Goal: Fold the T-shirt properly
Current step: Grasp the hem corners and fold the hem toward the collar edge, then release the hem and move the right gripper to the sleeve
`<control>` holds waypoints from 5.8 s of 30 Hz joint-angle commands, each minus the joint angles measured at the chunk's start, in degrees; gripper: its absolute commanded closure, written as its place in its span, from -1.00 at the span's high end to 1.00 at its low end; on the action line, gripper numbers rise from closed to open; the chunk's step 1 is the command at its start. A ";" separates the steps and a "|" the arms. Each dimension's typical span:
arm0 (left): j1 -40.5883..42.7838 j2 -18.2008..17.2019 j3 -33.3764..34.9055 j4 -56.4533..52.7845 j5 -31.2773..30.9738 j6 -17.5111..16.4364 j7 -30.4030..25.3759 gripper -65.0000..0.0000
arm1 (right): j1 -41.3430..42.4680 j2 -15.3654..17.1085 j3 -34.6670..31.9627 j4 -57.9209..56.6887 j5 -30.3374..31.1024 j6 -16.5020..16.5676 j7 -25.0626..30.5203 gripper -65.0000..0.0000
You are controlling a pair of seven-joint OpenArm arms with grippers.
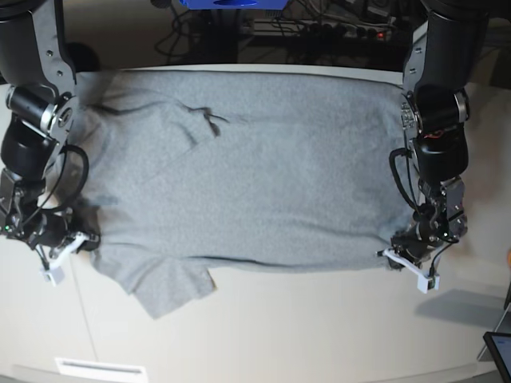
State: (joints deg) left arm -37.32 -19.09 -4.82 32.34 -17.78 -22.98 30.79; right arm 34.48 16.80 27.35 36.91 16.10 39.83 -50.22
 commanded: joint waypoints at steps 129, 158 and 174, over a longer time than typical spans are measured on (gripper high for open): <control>45.19 -5.83 -0.15 77.60 -0.11 -0.27 28.25 -0.32 | -23.53 -1.37 -6.74 42.44 1.27 0.17 -16.20 -0.97; 42.20 -1.35 -4.19 70.92 10.18 -0.36 24.99 -0.32 | -23.09 -0.84 5.48 49.20 1.27 0.17 -16.11 -0.25; 43.61 -1.08 -14.04 72.59 9.74 -0.45 24.91 -0.32 | -6.66 -7.96 -13.95 39.53 1.27 0.17 -18.66 0.04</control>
State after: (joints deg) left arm 6.59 -19.20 -18.46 103.66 -7.92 -23.86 56.55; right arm 26.50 8.10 13.21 75.61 16.75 39.64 -69.21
